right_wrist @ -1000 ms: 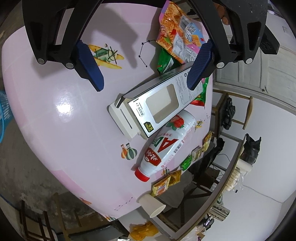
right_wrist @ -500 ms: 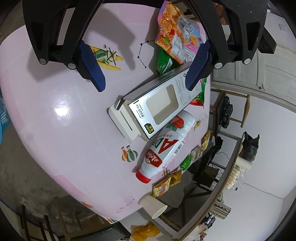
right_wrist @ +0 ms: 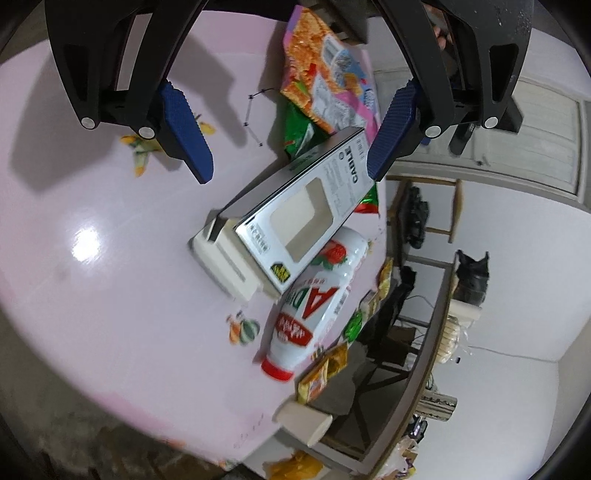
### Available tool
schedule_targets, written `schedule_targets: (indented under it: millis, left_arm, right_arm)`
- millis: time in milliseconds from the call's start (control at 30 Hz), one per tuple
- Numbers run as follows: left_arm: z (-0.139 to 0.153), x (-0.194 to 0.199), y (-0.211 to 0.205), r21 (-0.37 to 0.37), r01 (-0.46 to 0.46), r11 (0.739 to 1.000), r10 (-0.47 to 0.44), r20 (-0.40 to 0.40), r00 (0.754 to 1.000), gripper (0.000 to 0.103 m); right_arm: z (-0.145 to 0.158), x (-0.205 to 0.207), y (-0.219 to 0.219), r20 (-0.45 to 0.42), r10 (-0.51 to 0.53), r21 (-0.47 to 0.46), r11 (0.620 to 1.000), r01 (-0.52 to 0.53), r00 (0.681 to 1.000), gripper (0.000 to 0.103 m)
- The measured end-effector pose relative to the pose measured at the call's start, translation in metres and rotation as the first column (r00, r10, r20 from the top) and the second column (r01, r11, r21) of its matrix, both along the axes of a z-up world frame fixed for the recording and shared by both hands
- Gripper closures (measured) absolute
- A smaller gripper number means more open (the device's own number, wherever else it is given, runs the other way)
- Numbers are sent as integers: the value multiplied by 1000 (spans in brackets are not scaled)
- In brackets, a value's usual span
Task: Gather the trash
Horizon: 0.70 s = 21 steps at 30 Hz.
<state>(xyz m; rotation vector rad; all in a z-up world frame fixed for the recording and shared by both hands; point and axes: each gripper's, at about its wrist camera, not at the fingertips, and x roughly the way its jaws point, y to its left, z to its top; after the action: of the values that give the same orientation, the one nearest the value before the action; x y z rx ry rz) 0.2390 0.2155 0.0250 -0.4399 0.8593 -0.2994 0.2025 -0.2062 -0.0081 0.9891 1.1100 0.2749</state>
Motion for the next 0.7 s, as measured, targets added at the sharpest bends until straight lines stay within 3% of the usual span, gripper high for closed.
schedule_targets:
  millis: [167, 400, 533, 700]
  left_arm:
    - [-14, 26, -36, 14, 46, 999, -45, -100, 994, 35]
    - [-48, 59, -75, 129, 47, 990, -11, -260, 965, 42]
    - [-58, 54, -102, 57, 91, 994, -66, -344, 937, 49]
    - [-40, 35, -133, 18, 174, 985, -159, -322, 933, 51]
  right_arm:
    - [-28, 7, 17, -64, 57, 137, 989, -48, 996, 23]
    - [-46, 21, 24, -83, 52, 232, 972, -31, 995, 29]
    - [-47, 30, 24, -68, 46, 286, 958, -25, 997, 29]
    - [-45, 29, 11, -61, 37, 332, 943, -15, 997, 32]
